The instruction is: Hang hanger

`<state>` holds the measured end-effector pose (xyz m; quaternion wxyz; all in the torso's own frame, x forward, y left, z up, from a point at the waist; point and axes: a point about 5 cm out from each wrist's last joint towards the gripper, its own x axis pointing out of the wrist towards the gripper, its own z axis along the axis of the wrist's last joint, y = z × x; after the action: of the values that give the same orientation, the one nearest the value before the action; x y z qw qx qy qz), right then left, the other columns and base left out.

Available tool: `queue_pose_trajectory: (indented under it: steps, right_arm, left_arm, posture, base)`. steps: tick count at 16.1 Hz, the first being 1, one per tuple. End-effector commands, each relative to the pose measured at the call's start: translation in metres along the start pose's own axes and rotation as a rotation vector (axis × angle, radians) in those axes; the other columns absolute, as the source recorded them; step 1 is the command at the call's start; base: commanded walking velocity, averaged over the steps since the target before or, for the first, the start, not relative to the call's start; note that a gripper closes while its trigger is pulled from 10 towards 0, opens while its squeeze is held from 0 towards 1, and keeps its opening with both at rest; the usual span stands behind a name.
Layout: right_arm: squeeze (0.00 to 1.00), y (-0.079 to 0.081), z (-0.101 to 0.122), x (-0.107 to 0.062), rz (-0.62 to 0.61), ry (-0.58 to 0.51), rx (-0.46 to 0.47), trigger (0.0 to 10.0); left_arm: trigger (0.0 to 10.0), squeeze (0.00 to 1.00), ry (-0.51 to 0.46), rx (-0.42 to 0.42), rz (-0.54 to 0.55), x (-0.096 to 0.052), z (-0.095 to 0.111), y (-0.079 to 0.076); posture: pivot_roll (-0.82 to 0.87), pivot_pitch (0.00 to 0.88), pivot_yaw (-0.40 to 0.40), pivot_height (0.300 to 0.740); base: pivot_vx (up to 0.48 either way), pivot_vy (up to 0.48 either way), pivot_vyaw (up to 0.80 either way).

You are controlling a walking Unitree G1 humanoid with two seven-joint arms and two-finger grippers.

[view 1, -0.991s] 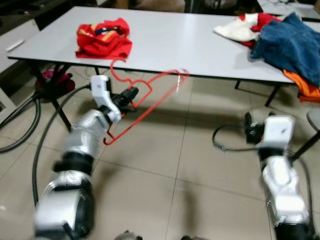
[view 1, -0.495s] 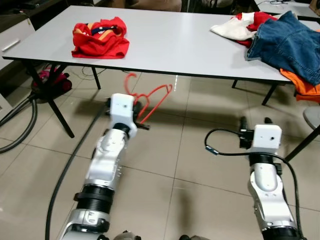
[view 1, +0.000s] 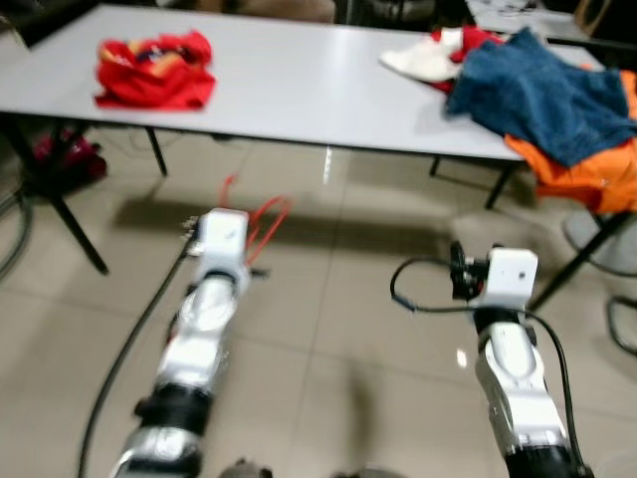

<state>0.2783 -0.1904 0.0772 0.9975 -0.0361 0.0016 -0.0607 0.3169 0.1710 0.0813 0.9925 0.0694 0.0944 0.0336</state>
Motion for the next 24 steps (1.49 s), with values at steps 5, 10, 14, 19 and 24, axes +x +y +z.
queue_pose_trajectory:
  steps: [5,10,14,19,24]
  right_arm:
    - [0.0,-0.001,0.002,0.008,0.008,-0.006,-0.005,10.0]
    - [0.0,0.01,0.002,0.015,0.034,-0.011,0.009,10.0]
    - [0.0,0.019,-0.003,0.012,0.091,0.015,0.007,10.0]
    - [0.0,0.018,-0.004,0.015,0.083,0.031,0.047,10.0]
    - [0.0,0.021,-0.004,0.014,0.078,0.0,0.014,10.0]
  left_arm:
    - [10.0,0.0,-0.071,-0.013,0.06,0.004,0.022,0.004]
    - [10.0,0.0,-0.033,0.046,0.038,0.006,0.012,0.011]
    - [10.0,0.0,-0.06,0.048,0.01,0.003,0.013,0.012]
    - [10.0,0.0,-0.063,0.024,-0.024,-0.004,0.007,0.015]
    - [10.0,0.0,-0.172,-0.002,-0.162,-0.005,0.029,-0.005]
  posture:
    - [0.03,0.033,-0.037,0.74]
    - [0.06,0.03,-0.036,0.74]
    - [0.08,0.046,-0.064,0.74]
    - [0.1,0.062,-0.079,0.74]
    - [0.09,0.033,-0.065,0.74]
  base:
    - [0.0,-0.426,0.0]
    - [0.252,-0.406,0.0]
    - [0.25,-0.406,0.0]
    - [0.252,-0.406,0.0]
    - [0.143,-0.081,0.0]
